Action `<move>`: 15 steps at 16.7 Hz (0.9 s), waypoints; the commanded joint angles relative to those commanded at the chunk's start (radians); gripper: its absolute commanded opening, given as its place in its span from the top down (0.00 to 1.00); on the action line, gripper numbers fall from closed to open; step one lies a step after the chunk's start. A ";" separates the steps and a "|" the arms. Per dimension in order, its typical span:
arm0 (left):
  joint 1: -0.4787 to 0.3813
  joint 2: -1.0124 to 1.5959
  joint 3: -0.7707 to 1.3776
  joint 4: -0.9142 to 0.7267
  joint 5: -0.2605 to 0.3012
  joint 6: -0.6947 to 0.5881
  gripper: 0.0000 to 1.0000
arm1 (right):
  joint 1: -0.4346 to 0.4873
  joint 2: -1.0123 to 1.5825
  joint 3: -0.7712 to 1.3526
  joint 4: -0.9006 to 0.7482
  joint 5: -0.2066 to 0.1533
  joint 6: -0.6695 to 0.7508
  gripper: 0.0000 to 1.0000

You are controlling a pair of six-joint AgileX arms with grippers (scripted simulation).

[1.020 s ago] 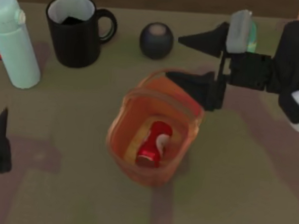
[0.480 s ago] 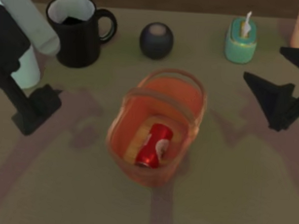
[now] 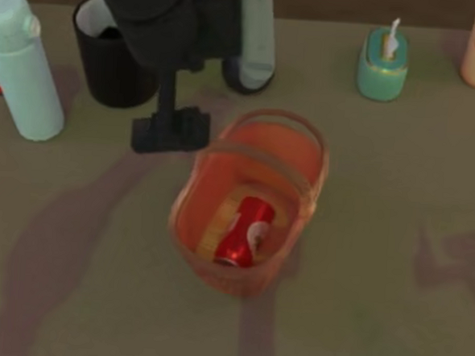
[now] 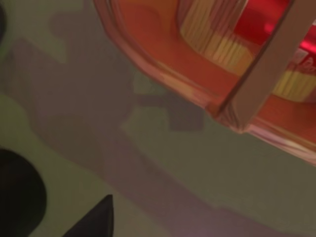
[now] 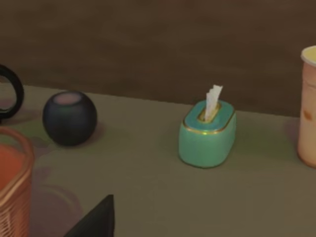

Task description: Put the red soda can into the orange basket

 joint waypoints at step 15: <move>-0.110 0.433 0.425 -0.274 -0.019 0.217 0.00 | -0.063 -0.454 -0.159 -0.182 0.200 0.001 0.00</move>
